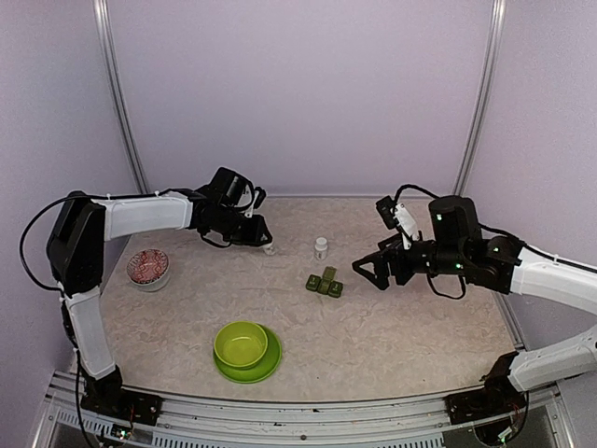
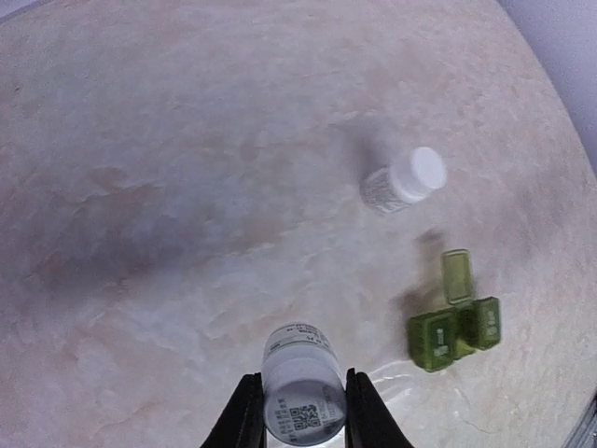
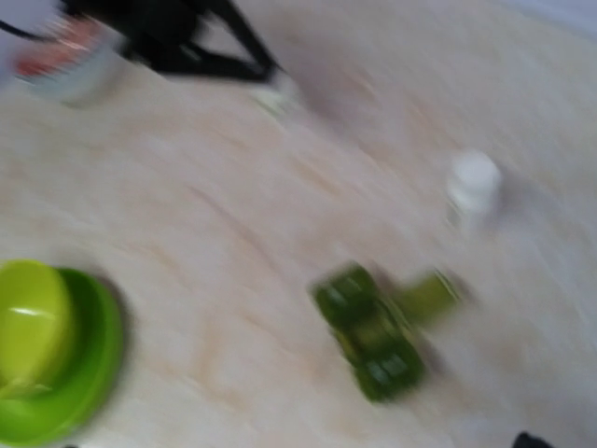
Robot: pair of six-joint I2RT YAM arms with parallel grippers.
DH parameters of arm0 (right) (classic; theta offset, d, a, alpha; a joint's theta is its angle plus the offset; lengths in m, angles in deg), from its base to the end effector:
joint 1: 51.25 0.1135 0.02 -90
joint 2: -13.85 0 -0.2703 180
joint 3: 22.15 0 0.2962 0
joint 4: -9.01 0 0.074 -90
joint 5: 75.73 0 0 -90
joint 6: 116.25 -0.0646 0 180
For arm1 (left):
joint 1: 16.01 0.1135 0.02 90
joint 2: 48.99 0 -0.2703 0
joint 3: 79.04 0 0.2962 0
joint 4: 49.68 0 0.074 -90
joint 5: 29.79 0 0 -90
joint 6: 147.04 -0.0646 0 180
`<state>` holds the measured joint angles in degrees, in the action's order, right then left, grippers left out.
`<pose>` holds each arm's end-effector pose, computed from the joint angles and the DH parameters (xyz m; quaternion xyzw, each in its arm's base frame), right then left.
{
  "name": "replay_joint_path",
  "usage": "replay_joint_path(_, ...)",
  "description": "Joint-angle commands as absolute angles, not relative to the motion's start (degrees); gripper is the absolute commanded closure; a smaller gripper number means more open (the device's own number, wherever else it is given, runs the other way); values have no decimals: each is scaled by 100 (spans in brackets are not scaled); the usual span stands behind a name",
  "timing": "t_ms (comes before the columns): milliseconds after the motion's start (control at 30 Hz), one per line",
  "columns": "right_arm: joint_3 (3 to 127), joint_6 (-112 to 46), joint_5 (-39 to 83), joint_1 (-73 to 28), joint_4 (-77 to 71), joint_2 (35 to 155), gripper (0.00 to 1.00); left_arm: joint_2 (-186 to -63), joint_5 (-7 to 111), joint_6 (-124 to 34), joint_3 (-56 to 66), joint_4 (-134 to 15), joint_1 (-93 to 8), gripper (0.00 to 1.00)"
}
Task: Sort the pills into containers
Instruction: Pick up the pill container from the center of the board.
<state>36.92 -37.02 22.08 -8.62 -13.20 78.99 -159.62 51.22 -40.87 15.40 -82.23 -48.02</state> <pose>0.2313 0.2248 0.2621 -0.2686 0.8140 0.2822 0.4309 0.4106 -0.2686 0.1803 0.1559 0.9203 -0.2103 0.2907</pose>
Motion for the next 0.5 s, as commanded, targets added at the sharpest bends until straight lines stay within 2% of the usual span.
replay_joint_path(0,3421,-3547,3313,-865,-516,7470,2,-15599,4218,-4171,1606,-7785,-5090,90)
replay_joint_path(467,3004,-4575,4552,-847,971,7228,3,-14580,1839,-4055,1026,-5427,-6117,90)
